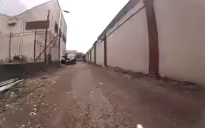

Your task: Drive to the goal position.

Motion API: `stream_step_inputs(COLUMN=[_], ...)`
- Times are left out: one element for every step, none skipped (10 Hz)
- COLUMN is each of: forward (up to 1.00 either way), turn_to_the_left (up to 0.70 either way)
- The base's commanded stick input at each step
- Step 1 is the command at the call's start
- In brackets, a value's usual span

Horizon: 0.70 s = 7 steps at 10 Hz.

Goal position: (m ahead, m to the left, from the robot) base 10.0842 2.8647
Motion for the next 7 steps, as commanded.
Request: stream_step_inputs(forward=[0.70,0.70,0.70,0.70,0.70,0.70,0.70], turn_to_the_left=[0.00,0.23,0.04,0.00,0.00,0.00,0.13])
